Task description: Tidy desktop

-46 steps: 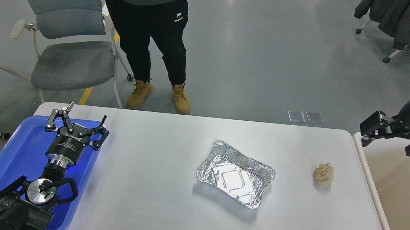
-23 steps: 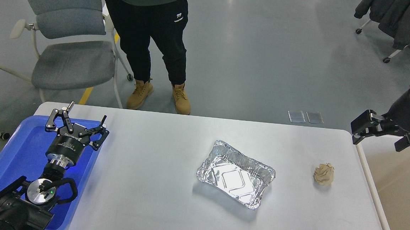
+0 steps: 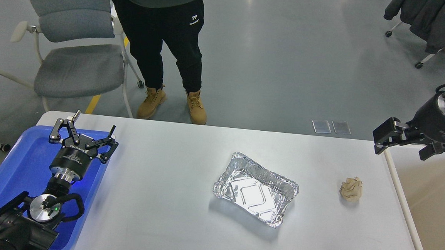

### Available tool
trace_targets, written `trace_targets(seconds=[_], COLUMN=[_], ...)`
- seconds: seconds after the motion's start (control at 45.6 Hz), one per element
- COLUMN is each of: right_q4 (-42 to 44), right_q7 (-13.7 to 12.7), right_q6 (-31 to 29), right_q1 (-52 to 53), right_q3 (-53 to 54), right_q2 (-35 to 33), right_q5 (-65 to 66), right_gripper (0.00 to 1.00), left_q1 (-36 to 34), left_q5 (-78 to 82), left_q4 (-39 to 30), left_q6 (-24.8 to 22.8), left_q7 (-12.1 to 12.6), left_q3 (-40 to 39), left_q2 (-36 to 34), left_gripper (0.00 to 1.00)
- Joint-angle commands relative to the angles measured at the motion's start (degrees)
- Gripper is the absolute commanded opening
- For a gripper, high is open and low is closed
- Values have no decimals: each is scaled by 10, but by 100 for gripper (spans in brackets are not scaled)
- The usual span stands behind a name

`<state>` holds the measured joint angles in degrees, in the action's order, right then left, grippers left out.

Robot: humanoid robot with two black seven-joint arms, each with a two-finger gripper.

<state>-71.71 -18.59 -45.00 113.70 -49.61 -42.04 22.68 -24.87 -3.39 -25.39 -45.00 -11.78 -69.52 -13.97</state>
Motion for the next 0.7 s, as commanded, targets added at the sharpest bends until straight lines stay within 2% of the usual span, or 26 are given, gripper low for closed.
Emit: trace_targets(seconds=[0.0,0.439,0.571,0.68], right_q4=[5,17,18,18], right_q7=[2,6,6,6], right_q6=[0,1,45,59], right_q1=[-12,-51,-59,-62], right_q3=[15,58,58,58], right_q2=[4,90,110,112], right_q5=[10,10,10,9], right_gripper=[100,100,100,100], left_q1=[0,0,0,0], left_q5=[1,0,1,1], left_q4=[1,0,0,0], left_q6=[0,0,0,0], left_q7=[0,0,0,0], left_q3=[0,0,0,0], left_q2=[0,0,0,0], left_gripper=[100,100,100,100])
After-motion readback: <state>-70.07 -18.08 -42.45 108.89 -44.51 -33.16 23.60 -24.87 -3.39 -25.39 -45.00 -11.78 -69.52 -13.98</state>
